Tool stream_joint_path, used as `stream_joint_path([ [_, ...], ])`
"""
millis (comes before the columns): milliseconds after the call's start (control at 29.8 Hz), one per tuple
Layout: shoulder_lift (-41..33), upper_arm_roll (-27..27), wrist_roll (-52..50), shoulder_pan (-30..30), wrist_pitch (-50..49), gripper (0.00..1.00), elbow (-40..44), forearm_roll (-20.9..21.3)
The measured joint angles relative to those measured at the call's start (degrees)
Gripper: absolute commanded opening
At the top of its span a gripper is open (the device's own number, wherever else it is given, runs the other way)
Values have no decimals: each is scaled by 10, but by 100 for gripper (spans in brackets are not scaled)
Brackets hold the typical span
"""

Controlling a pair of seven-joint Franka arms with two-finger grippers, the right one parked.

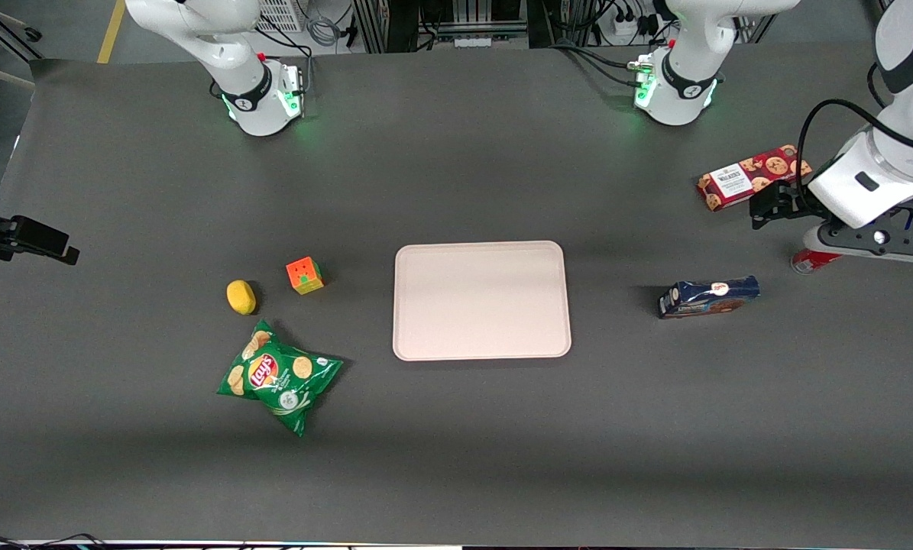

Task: Place cookie box on tray

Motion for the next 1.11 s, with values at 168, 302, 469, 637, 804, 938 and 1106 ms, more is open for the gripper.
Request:
stream_joint_path([
  [168, 0, -1, 74, 0, -7, 100, 0, 0],
  [302, 0, 0, 180, 0, -7, 100, 0, 1],
  [469, 1, 2, 344, 6, -4, 100, 0, 5],
  [637, 6, 3, 527, 14, 18, 100, 0, 21],
  [804, 14, 3, 657, 16, 29, 100, 0, 29],
  [938, 19, 2, 714, 16, 29, 100, -2, 31],
  [1106, 21, 2, 754, 16, 45, 100, -23, 32],
])
